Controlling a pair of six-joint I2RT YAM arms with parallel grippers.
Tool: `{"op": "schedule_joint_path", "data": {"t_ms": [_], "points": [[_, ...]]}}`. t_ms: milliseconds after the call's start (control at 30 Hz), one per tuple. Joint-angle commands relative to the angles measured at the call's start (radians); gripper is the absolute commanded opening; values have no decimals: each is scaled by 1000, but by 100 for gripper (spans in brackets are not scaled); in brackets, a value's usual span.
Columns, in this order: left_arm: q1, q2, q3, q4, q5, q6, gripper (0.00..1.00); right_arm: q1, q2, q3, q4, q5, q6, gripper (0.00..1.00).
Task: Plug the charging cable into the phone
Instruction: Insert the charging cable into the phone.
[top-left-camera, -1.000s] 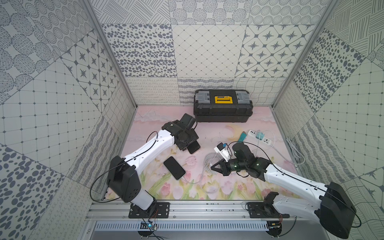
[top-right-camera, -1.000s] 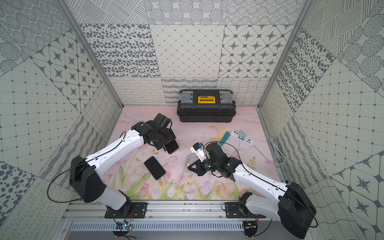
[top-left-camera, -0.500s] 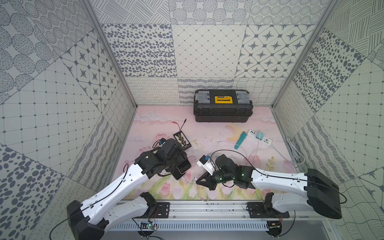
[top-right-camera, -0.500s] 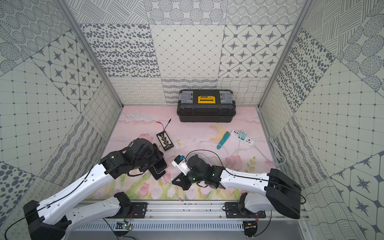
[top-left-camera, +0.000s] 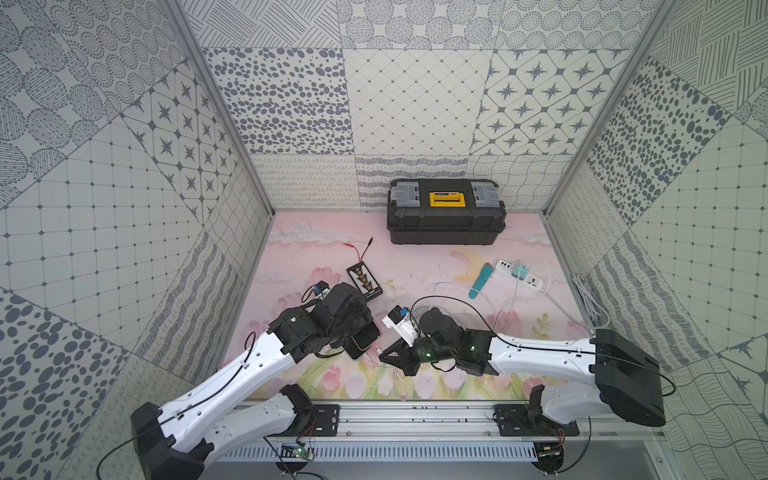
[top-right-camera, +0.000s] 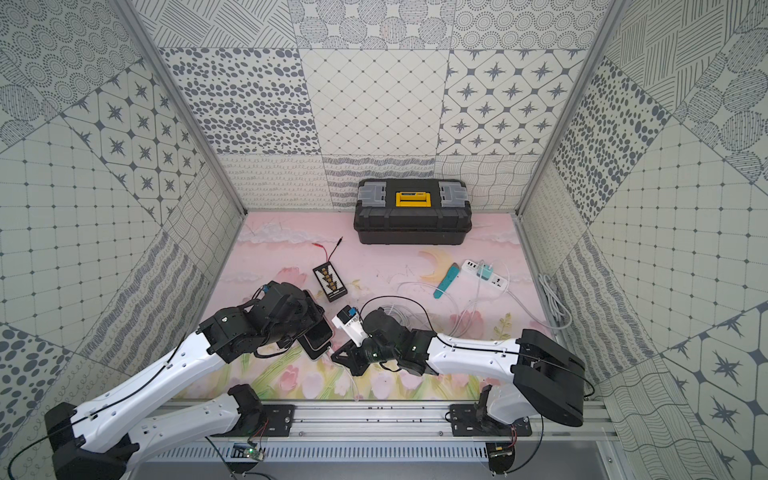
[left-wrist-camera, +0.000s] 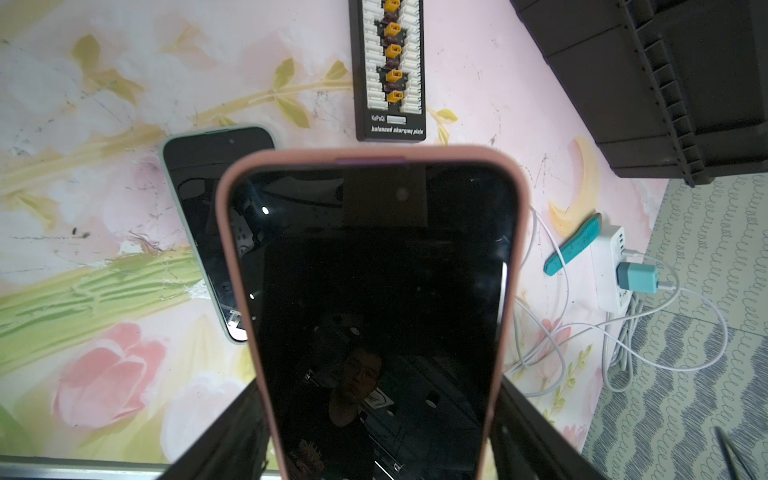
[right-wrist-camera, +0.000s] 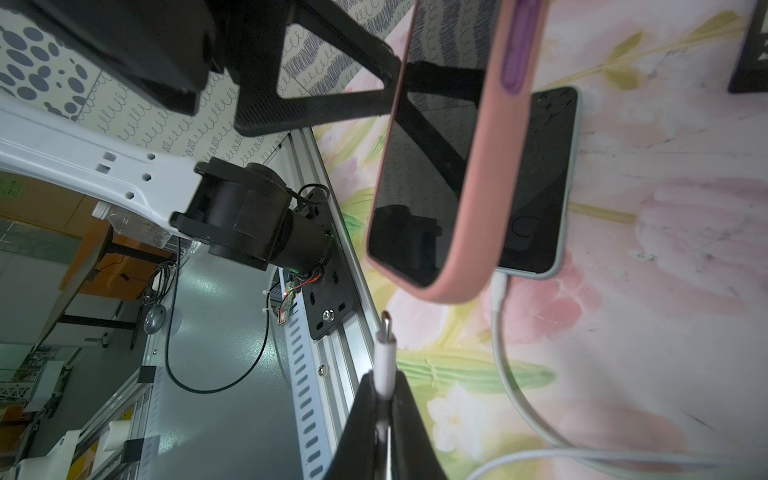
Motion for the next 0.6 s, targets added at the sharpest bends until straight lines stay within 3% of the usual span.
{"op": "schedule_joint_path", "data": {"t_ms": [0, 567], "points": [[-4, -5, 0, 16, -45, -17, 0, -4, 15, 37, 49, 18, -15, 0], [-4, -17, -6, 3, -46, -20, 0, -4, 59, 48, 67, 16, -5, 0]]}}
